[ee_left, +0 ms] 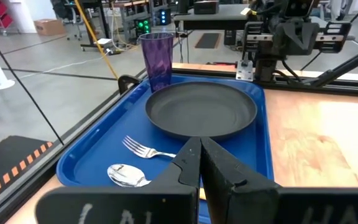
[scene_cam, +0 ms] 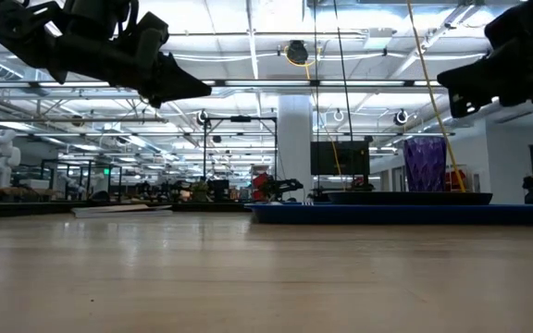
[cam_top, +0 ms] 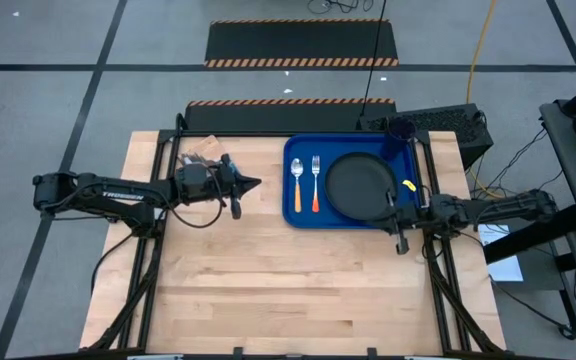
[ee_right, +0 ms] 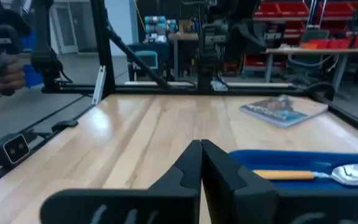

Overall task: Pick and place plate/cup/fork/spoon on tray
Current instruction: Return to Home Position

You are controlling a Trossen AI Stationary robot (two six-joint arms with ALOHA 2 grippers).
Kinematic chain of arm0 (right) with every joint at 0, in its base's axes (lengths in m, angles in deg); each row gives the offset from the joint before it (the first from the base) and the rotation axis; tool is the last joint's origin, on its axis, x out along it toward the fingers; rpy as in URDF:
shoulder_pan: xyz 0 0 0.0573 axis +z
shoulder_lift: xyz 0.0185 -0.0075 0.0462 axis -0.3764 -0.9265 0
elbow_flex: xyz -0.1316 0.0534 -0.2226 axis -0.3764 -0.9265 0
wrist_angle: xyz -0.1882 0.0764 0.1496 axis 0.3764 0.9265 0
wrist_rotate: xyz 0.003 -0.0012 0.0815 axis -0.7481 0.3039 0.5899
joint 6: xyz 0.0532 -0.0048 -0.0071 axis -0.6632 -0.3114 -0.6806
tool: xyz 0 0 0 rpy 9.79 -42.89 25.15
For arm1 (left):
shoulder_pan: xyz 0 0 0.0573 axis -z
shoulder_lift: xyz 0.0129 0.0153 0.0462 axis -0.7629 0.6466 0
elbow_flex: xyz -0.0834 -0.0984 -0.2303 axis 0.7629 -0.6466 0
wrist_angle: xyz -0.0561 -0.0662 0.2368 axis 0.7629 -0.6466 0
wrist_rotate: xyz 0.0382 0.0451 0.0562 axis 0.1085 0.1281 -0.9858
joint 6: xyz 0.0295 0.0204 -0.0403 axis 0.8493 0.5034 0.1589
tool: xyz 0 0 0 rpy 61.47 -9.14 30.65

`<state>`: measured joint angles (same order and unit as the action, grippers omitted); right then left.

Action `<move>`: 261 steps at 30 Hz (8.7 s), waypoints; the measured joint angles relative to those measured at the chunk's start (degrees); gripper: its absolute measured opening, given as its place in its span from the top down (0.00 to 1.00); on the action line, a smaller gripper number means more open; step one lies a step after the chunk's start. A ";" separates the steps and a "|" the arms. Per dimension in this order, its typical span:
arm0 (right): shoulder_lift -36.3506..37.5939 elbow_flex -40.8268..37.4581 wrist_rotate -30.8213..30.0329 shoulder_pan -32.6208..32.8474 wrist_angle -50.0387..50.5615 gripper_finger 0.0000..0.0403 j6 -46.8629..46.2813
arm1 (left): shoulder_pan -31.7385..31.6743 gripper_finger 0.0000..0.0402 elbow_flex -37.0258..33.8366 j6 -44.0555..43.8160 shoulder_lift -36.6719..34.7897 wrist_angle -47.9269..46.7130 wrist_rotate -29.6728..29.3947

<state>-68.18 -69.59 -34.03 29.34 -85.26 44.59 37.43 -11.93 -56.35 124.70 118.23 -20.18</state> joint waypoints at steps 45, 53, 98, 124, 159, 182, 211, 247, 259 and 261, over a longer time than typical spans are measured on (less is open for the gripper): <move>10.45 0.19 -1.66 -0.03 5.64 1.00 2.47 | 4.31 0.98 -21.05 -4.30 0.00 24.35 -2.01; 10.40 0.21 -1.46 -0.03 4.99 1.00 2.46 | 6.65 0.98 -23.15 -5.40 -1.12 25.61 -3.52; 10.32 0.23 -1.44 -0.01 4.75 1.00 2.45 | 14.68 0.98 -23.06 0.08 -59.24 -30.59 4.02; 10.32 0.23 -1.44 -0.01 4.74 1.00 2.46 | 13.19 0.98 -23.06 1.90 -63.80 -30.62 4.64; 10.32 0.23 -1.42 -0.02 4.75 1.00 2.45 | 13.22 0.98 -23.06 2.05 -63.47 -30.40 4.11; 10.32 0.23 -1.43 -0.01 4.74 1.00 2.44 | 13.22 0.98 -23.06 2.05 -63.47 -30.39 4.07; 10.33 0.23 -1.44 -0.02 4.75 1.00 2.44 | 13.22 0.98 -23.06 2.06 -63.47 -30.38 4.07; 10.32 0.23 -1.44 -0.01 4.76 1.00 2.44 | 13.24 0.98 -23.06 2.08 -63.46 -30.38 4.07; 10.32 0.23 -1.42 -0.02 4.75 1.00 2.45 | 13.24 0.98 -23.06 2.06 -63.45 -30.38 4.07; 10.34 0.23 -1.42 -0.02 4.76 1.00 2.45 | 13.24 0.98 -23.06 2.08 -63.45 -30.38 4.07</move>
<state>-57.84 -69.36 -35.45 29.33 -80.50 47.04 50.66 -34.99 -54.27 61.25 87.85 -16.11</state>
